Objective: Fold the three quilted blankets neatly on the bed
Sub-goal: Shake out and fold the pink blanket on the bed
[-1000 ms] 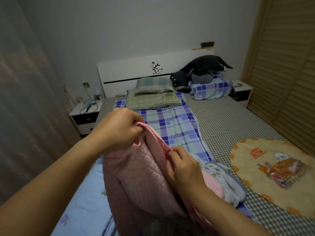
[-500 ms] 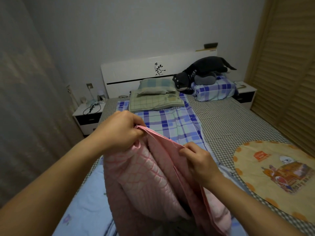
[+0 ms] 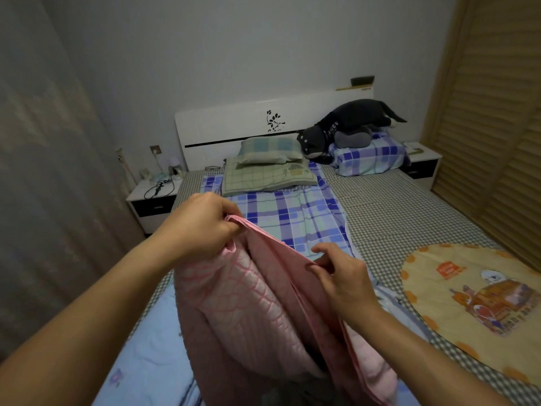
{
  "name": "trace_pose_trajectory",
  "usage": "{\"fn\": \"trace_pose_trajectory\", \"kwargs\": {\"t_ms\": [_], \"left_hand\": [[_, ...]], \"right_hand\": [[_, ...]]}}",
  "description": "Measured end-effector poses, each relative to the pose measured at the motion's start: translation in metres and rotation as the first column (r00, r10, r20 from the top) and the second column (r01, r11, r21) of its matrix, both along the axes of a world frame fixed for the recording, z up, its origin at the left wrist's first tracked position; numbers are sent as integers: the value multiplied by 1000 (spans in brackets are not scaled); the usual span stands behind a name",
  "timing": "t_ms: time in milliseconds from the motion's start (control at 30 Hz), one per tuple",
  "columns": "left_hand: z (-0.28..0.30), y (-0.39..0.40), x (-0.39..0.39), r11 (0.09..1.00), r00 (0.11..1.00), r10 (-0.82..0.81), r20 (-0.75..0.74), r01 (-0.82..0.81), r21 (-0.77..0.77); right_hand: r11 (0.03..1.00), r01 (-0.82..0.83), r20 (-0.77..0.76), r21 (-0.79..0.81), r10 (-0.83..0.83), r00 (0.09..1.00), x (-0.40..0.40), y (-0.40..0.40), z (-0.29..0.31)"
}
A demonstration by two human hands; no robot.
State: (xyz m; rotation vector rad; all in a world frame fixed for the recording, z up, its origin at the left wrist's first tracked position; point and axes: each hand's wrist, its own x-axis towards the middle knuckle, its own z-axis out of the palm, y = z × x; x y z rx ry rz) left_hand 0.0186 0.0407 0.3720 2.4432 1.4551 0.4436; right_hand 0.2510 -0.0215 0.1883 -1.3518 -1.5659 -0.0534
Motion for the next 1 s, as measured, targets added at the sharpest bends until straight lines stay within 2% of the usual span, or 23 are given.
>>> {"fn": "trace_pose_trajectory", "kwargs": {"t_ms": [167, 200, 300, 333, 533, 633, 800, 900, 1000], "left_hand": [[3, -2, 4, 999, 1000, 2, -14, -2, 33], [3, -1, 5, 1000, 1000, 6, -9, -5, 29], [3, 0, 7, 1000, 1000, 19, 14, -19, 24], [3, 0, 7, 999, 1000, 26, 18, -26, 33], [2, 2, 15, 996, 997, 61, 45, -64, 62], [4, 5, 17, 993, 994, 85, 64, -90, 72], [8, 10, 14, 994, 993, 78, 93, -85, 73], [6, 14, 6, 988, 994, 98, 58, -104, 117], [0, 22, -8, 958, 983, 174, -56, -156, 240]], "right_hand": [[997, -40, -17, 67, 41, 999, -5, -6, -1], [996, -50, 22, 73, 49, 999, -6, -10, -2], [999, -26, 336, 21, 17, 942, -9, -19, -10], [1000, -10, 380, -24, 18, 925, -9, -19, -15], [964, 67, 151, -259, -28, 988, -24, -16, -32], [933, 118, 164, -340, -65, 984, -35, -17, -36], [936, 241, 53, -258, -235, 971, -34, 1, -31], [958, 148, -21, -244, -158, 987, -17, 9, -29], [991, 47, -84, -125, -58, 995, 5, 2, -17]]}}
